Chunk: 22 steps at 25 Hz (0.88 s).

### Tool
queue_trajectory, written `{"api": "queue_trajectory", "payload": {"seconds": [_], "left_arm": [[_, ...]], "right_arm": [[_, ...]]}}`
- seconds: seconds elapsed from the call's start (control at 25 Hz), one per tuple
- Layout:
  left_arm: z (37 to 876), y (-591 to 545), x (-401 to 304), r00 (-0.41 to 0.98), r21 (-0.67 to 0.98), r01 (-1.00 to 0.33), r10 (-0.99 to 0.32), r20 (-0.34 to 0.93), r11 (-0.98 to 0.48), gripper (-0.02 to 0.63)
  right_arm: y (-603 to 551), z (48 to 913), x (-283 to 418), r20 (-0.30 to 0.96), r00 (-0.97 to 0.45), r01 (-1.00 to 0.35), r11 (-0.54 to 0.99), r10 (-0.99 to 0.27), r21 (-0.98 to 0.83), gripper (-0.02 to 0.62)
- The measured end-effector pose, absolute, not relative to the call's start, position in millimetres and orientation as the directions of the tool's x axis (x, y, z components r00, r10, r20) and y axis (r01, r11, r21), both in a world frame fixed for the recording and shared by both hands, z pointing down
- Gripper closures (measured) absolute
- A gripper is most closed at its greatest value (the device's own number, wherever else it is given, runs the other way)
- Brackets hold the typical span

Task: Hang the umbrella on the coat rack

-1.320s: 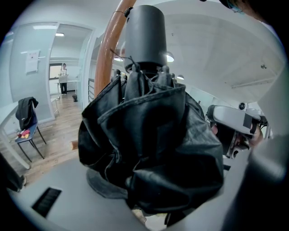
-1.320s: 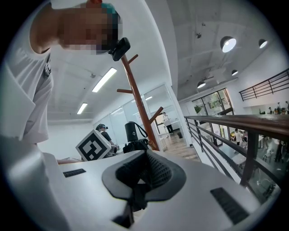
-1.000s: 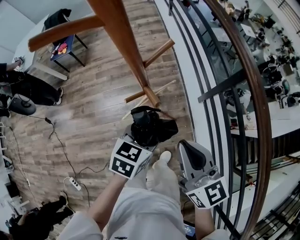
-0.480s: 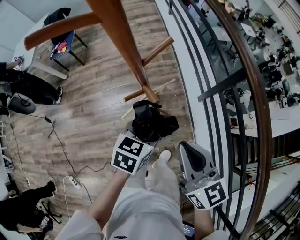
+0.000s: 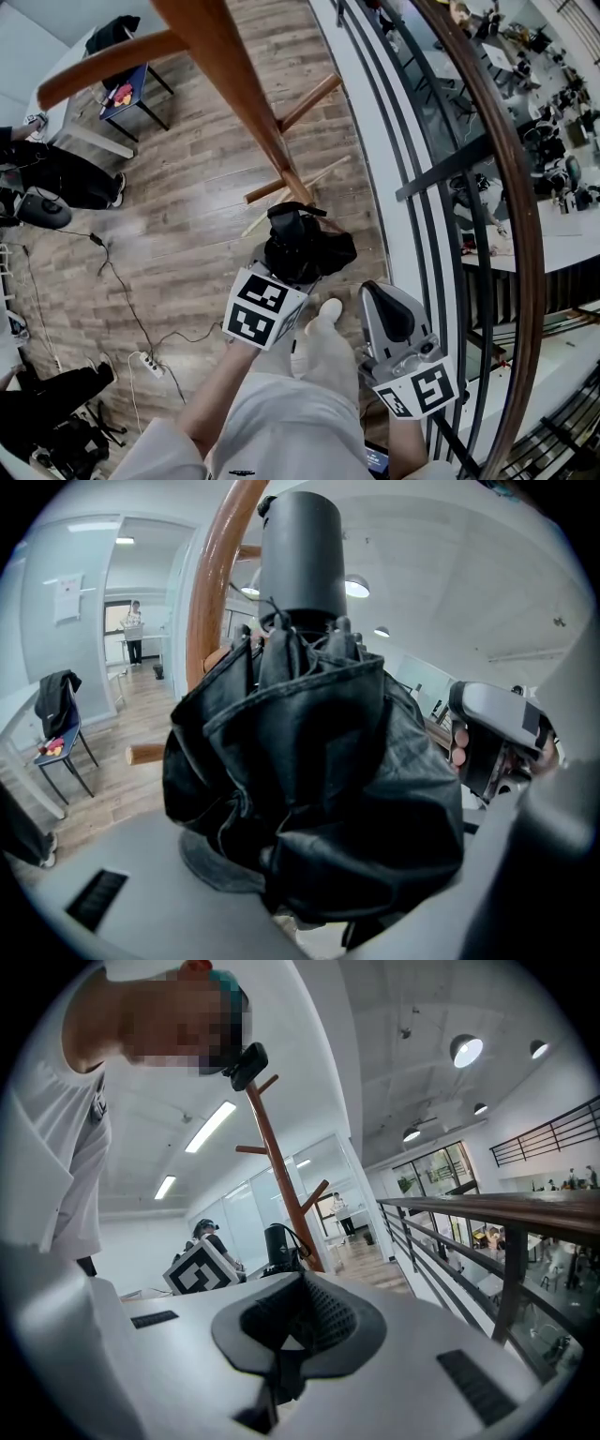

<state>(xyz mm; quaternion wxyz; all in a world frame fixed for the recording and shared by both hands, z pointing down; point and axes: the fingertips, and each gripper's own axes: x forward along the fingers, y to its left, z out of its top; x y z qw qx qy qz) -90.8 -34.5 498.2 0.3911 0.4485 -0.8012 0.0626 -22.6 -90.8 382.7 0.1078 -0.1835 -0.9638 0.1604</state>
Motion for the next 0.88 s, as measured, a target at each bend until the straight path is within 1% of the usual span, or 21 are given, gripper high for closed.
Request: {"api": "queue_trajectory", "payload": {"seconds": [0.24,0.6,0.88], "left_arm": [[512,-28,-81,-0.285,0.257,-0.753,-0.652,0.703,0.606,0.359],[499,-33,-95,-0.309,0.255,-0.753,-0.668,0.677,0.606,0.359],[505,-38,-101,-0.305,0.243,-0.76,-0.66,0.686,0.603,0.359]], "right_arm": [[-94,386,-21,0.146,-0.907,0.325,0.877,0.395,-0.354,0.56],[-85,382,-22,0.144,-0.902,0.337,0.872,0.407,-0.354,0.56],[-90,385,-19,0.147,-0.905,0.328,0.876,0.398,-0.355,0.56]]}}
